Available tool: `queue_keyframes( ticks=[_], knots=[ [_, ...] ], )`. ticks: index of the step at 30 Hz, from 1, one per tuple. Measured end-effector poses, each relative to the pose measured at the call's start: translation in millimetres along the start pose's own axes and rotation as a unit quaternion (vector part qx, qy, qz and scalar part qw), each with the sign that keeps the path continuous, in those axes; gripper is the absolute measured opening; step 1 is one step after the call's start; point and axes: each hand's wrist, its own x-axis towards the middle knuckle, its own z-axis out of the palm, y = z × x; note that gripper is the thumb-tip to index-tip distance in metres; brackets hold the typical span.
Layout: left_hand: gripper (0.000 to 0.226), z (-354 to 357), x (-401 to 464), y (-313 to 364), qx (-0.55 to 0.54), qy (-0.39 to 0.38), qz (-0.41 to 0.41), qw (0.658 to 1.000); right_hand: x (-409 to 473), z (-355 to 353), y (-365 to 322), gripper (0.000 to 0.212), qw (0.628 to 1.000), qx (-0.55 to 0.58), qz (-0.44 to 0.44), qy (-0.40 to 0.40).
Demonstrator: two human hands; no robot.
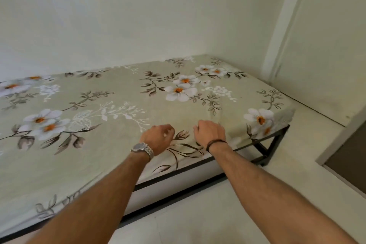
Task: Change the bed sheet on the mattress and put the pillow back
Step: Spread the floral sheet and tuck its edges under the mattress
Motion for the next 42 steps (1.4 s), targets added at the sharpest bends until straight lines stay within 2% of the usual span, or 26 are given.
queue_keyframes(
  ticks=[2, 4, 6, 10, 12, 14, 16, 17, 19, 21, 23, 25, 27, 30, 31, 34, 36, 40, 42],
  knots=[
    [0.038, 14.9, 12.2, -0.1, -0.013, 0.008, 0.002, 1.000, 20.6, -1.2, 5.2, 0.030, 1.000, 0.016, -0.008, 0.022],
    [0.048, 42.6, 27.0, 8.5, 0.016, -0.017, 0.019, 1.000, 48.7, 0.6, 29.7, 0.026, 0.998, 0.039, -0.003, 0.040],
    [0.056, 61.0, 41.0, 21.8, 0.047, -0.029, 0.034, 0.998, 67.7, -1.5, 59.8, 0.033, 0.999, 0.035, -0.014, 0.029],
    [0.062, 124.3, 120.1, 121.9, 0.034, -0.049, 0.066, 0.996, 95.7, 9.9, 199.7, 0.063, 0.990, 0.008, -0.005, -0.138],
    [0.060, 163.0, 147.1, 183.4, 0.063, -0.087, 0.086, 0.990, 86.9, 13.2, 264.4, 0.067, 0.987, 0.008, -0.023, -0.159],
    [0.053, 184.4, 159.5, 237.2, 0.082, -0.102, 0.094, 0.987, 76.9, 4.4, 307.1, 0.061, 0.988, 0.036, -0.026, -0.148],
    [0.043, 178.2, 174.9, 274.4, 0.055, -0.081, 0.096, 0.991, 79.4, -14.1, 325.8, 0.045, 0.990, 0.094, 0.008, -0.104],
    [0.045, 170.7, 185.8, 288.7, 0.045, -0.072, 0.098, 0.991, 86.1, -25.6, 328.9, 0.036, 0.990, 0.119, 0.029, -0.075],
    [0.048, 160.9, 218.3, 307.3, 0.053, -0.047, 0.118, 0.990, 111.0, -42.0, 328.9, 0.027, 0.993, 0.106, 0.049, -0.015],
    [0.038, 165.8, 256.0, 313.9, 0.028, -0.012, 0.115, 0.993, 144.4, -45.7, 333.1, 0.024, 0.995, 0.083, 0.045, 0.035],
    [0.046, 186.5, 288.1, 316.9, 0.021, -0.031, 0.090, 0.995, 174.1, -34.8, 351.3, 0.035, 0.996, 0.081, 0.042, 0.024],
    [0.062, 219.5, 304.3, 324.1, 0.050, -0.107, 0.077, 0.990, 185.4, -16.2, 385.1, 0.055, 0.993, 0.064, 0.084, -0.057],
    [0.065, 251.4, 299.0, 335.8, 0.073, -0.144, 0.114, 0.980, 181.6, 0.1, 418.5, 0.065, 0.989, 0.059, 0.101, -0.095],
    [0.058, 268.1, 295.9, 348.6, 0.083, -0.130, 0.188, 0.970, 179.4, 13.6, 447.9, 0.053, 0.979, 0.161, 0.119, -0.030],
    [0.057, 267.6, 299.9, 350.5, 0.081, -0.144, 0.215, 0.963, 177.4, 13.4, 450.4, 0.049, 0.958, 0.236, 0.164, -0.007],
    [0.064, 267.7, 309.5, 359.0, 0.110, -0.177, 0.252, 0.945, 171.9, 11.1, 449.5, 0.049, 0.860, 0.413, 0.299, 0.033],
    [0.079, 273.8, 309.8, 366.5, 0.148, -0.168, 0.250, 0.942, 171.4, 6.3, 446.7, 0.057, 0.826, 0.448, 0.341, 0.036],
    [0.097, 289.1, 298.4, 385.5, 0.201, -0.136, 0.224, 0.944, 173.1, 10.0, 457.2, 0.084, 0.725, 0.547, 0.418, 0.006],
    [0.102, 293.0, 295.9, 397.3, 0.207, -0.126, 0.197, 0.950, 175.4, 11.5, 464.0, 0.076, 0.676, 0.608, 0.417, -0.007]
  ],
)
